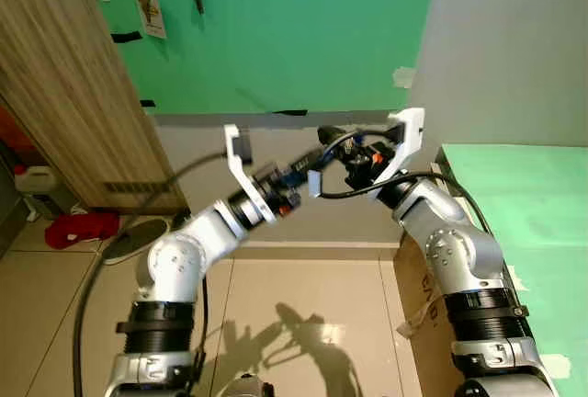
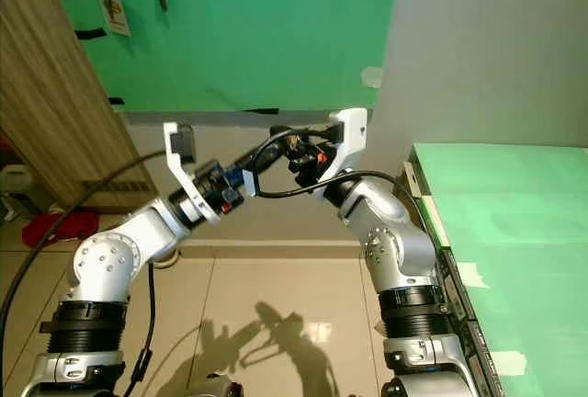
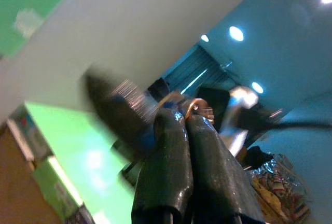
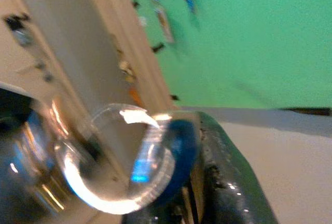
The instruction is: Hang keys on a hook
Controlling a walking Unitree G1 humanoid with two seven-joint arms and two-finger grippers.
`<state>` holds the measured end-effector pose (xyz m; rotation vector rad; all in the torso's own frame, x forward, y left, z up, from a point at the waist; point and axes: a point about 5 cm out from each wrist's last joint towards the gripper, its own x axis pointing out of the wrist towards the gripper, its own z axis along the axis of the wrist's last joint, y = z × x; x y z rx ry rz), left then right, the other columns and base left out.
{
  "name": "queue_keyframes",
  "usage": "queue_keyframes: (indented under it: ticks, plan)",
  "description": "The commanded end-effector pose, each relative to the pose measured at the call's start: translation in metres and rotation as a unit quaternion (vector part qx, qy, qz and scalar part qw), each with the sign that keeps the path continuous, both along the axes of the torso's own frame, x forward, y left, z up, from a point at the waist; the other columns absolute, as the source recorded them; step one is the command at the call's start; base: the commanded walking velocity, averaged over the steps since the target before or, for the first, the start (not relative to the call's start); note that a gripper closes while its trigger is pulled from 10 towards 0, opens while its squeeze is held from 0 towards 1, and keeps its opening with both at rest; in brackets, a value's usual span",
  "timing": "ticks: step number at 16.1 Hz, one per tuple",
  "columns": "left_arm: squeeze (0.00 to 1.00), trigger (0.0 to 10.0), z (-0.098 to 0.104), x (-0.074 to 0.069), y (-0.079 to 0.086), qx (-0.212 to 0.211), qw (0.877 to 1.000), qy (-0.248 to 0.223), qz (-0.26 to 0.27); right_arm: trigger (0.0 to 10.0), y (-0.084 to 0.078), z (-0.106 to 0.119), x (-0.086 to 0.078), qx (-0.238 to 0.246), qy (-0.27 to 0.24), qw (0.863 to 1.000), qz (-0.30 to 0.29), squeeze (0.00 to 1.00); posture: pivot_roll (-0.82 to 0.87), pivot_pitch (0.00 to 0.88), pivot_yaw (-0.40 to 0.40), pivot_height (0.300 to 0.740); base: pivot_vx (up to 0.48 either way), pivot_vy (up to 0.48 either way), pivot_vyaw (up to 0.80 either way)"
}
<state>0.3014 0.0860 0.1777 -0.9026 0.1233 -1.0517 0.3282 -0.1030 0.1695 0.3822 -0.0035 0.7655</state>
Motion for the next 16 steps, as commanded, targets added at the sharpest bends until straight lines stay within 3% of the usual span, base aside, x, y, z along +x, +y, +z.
queue_keyframes:
  ticks: [1,6,8,9,10,12,13,14,15,16]
  plan:
    - [0.00,0.0,0.012,0.001,0.003,-0.008,1.000,-0.024,0.004,10.0,-0.002,-0.002,0.002,-0.020,-0.007,1.000,-0.019,1.00,-0.02,0.000,0.085,0.708,0.000,0.000,0.00]
    - [0.00,0.0,0.016,0.002,0.006,0.009,0.999,-0.040,0.003,10.0,-0.010,-0.010,0.011,-0.083,-0.032,0.992,-0.092,1.00,-0.02,0.000,0.091,0.708,0.000,0.000,0.00]
    - [0.00,0.0,0.017,0.001,0.007,0.026,0.998,-0.051,-0.004,10.0,-0.016,-0.015,0.016,-0.175,-0.070,0.972,-0.140,1.00,-0.02,0.000,0.092,0.708,0.000,0.000,0.00]
    - [0.00,0.0,0.016,0.000,0.007,0.040,0.997,-0.058,-0.010,10.0,-0.019,-0.016,0.017,-0.199,-0.082,0.964,-0.156,1.00,-0.02,0.000,0.090,0.708,0.000,0.000,0.00]
    - [0.00,0.0,0.013,-0.002,0.012,0.091,0.993,-0.078,-0.021,10.0,-0.028,-0.018,0.020,-0.255,-0.113,0.939,-0.203,1.00,-0.02,0.000,0.088,0.708,0.000,0.000,0.00]
    - [0.00,0.0,0.013,0.000,0.020,0.123,0.988,-0.087,-0.012,10.0,-0.034,-0.019,0.022,-0.269,-0.114,0.929,-0.227,1.00,-0.02,0.000,0.086,0.708,0.000,0.000,0.00]
    - [0.00,0.0,0.010,0.003,0.029,0.191,0.975,-0.110,0.001,10.0,-0.041,-0.020,0.024,-0.272,-0.114,0.922,-0.252,1.00,-0.01,0.000,0.080,0.708,0.000,0.000,0.00]
    - [0.00,0.0,0.008,0.003,0.032,0.216,0.969,-0.120,0.002,10.0,-0.042,-0.020,0.025,-0.272,-0.113,0.920,-0.257,1.00,-0.01,0.000,0.080,0.708,0.000,0.000,0.00]
    - [0.00,0.0,0.007,0.004,0.039,0.278,0.949,-0.149,0.007,10.0,-0.044,-0.020,0.025,-0.277,-0.114,0.915,-0.269,1.00,0.00,0.000,0.066,0.708,0.000,0.000,0.00]
    - [0.00,0.0,0.008,0.004,0.042,0.299,0.941,-0.160,0.010,10.0,-0.045,-0.021,0.025,-0.279,-0.114,0.913,-0.274,1.00,0.00,0.000,0.066,0.708,0.000,0.000,0.00]
